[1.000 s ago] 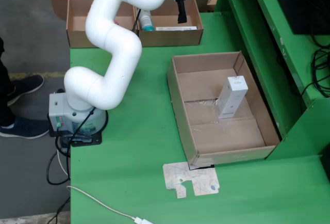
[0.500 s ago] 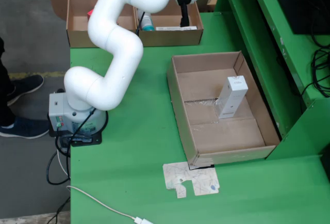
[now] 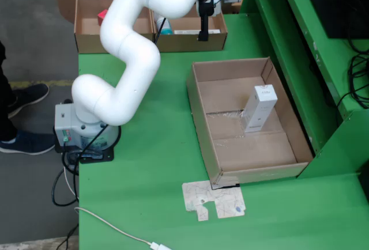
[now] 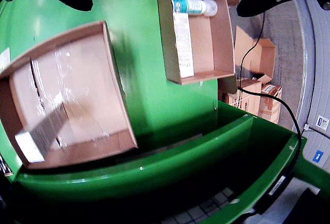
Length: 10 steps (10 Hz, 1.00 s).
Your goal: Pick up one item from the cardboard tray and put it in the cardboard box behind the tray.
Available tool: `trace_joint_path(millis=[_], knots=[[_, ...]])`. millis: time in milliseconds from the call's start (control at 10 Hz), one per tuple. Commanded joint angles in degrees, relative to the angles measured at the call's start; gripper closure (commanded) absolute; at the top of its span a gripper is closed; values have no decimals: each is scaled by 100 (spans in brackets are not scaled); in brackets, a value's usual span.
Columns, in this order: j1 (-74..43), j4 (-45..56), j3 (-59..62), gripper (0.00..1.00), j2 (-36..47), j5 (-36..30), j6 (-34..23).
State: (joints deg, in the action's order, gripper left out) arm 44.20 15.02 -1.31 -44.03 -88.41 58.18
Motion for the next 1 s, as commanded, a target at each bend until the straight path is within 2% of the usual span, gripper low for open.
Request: trace_joint_path(millis=[0,200,600,700,900], knots=[[-349,1102,131,0,548,-227,-87],[-530,1680,131,0,734,-156,-337],[-848,1890,131,0,657,-253,-752],[-1209,2007,131,0,538,-244,-1084],[-1403,2166,130,0,514,-254,-1300]])
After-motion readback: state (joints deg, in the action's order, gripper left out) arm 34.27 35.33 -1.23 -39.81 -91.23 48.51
